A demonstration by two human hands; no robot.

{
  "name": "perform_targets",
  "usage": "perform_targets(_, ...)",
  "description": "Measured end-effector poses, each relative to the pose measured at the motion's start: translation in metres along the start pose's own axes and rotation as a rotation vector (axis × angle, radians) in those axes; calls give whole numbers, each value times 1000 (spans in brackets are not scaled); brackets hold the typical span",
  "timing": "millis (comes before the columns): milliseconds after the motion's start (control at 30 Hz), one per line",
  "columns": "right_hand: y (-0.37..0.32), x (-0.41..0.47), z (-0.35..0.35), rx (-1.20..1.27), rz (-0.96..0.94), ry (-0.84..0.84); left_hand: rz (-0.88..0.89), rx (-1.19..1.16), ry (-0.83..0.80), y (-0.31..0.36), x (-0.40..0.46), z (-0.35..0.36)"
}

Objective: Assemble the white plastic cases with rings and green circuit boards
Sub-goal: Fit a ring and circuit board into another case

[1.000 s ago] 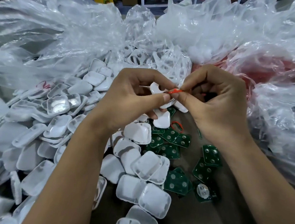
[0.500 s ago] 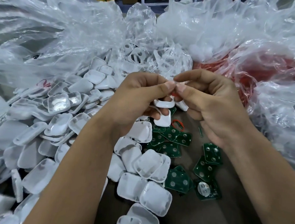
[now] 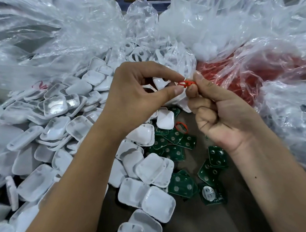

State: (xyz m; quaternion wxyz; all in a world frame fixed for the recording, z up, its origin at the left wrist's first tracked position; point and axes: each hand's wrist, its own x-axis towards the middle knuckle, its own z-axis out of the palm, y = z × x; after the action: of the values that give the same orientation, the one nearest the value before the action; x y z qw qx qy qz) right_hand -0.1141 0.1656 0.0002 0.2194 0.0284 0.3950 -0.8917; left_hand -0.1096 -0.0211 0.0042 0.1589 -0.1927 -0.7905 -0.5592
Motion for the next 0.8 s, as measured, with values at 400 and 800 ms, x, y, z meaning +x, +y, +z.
perform_targets(400, -1, -2, 3, -193, -136, 37, 67, 74, -13, 0, 1, 2)
perform_targets(800, -5, 2, -8, -251, -72, 40, 92, 206, -50, -3, 0, 3)
